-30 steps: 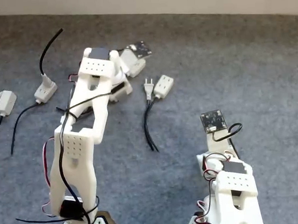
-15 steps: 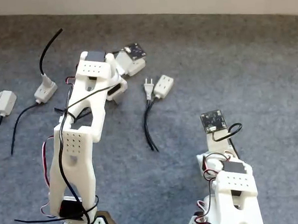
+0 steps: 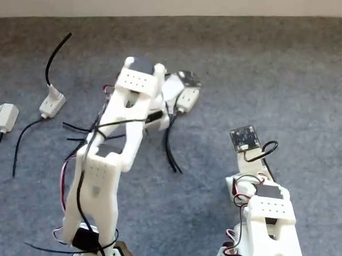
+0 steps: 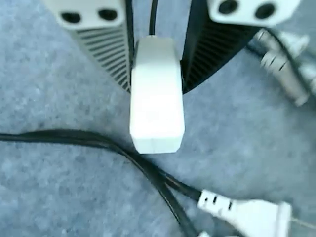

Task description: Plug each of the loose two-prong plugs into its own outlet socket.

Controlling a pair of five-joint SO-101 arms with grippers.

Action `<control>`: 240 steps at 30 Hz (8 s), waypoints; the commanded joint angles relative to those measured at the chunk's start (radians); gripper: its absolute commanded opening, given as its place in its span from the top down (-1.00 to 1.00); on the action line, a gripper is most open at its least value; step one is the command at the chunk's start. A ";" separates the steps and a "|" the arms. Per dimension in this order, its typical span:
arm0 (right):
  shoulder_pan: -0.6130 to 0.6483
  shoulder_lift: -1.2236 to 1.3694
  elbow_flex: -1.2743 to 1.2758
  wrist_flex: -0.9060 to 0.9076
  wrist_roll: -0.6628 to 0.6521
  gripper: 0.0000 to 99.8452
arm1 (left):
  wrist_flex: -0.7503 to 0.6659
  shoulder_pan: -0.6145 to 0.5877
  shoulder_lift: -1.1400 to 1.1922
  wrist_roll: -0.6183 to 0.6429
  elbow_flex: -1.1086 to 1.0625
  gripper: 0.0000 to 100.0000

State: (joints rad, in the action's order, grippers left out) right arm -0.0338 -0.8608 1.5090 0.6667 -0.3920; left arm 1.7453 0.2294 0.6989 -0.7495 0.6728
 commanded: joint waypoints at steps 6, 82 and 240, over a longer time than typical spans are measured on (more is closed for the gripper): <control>0.008 0.031 -0.004 -0.010 -0.011 0.90 | 0.026 0.044 -0.671 -0.058 -0.573 0.99; 0.008 0.031 -0.004 -0.010 -0.011 0.90 | -0.617 -0.130 -1.053 0.021 -1.167 0.60; 0.440 0.369 -0.903 0.860 -0.442 0.90 | -0.554 -0.611 -1.017 0.331 -1.340 0.63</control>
State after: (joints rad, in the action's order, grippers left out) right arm 0.2900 -0.5738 0.6866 1.5152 -0.7940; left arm 1.3019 -0.2739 -0.2770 -0.3966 -0.5654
